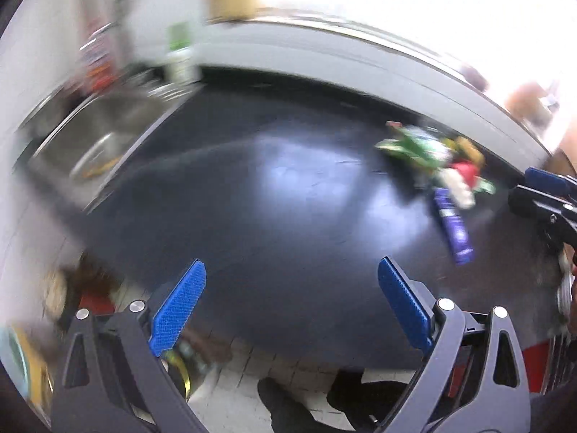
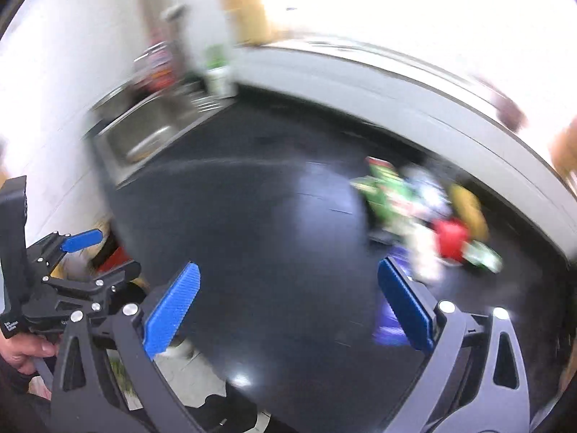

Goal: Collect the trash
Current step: 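Move both open tools back over the countertop trash, then grasp the blue toothpaste box with the left tool while the right tool grasps the green toy car shell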

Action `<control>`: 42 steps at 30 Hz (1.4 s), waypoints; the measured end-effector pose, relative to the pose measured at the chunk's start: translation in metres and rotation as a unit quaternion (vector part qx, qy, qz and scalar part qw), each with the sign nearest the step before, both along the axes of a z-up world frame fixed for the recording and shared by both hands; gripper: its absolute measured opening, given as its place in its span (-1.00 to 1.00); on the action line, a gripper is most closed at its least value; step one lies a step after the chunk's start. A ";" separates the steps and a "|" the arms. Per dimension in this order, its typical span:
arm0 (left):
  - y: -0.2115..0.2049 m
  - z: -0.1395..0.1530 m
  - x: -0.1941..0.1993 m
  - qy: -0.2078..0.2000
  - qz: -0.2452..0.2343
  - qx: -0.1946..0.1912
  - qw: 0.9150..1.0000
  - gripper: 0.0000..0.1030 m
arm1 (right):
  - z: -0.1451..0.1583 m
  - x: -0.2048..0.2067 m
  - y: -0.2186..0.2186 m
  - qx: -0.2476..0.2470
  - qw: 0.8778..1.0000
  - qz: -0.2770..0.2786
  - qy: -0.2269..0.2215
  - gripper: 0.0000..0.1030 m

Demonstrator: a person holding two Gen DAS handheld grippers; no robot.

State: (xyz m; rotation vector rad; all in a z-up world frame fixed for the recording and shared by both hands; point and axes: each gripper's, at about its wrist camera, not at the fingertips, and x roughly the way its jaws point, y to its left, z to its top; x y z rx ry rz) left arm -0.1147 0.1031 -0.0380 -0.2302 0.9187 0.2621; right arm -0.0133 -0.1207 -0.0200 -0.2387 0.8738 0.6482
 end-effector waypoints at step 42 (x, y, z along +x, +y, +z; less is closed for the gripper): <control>-0.217 -0.141 0.222 0.123 -0.062 0.017 0.990 0.88 | -0.169 0.245 -0.148 -0.093 0.992 0.061 0.063 0.86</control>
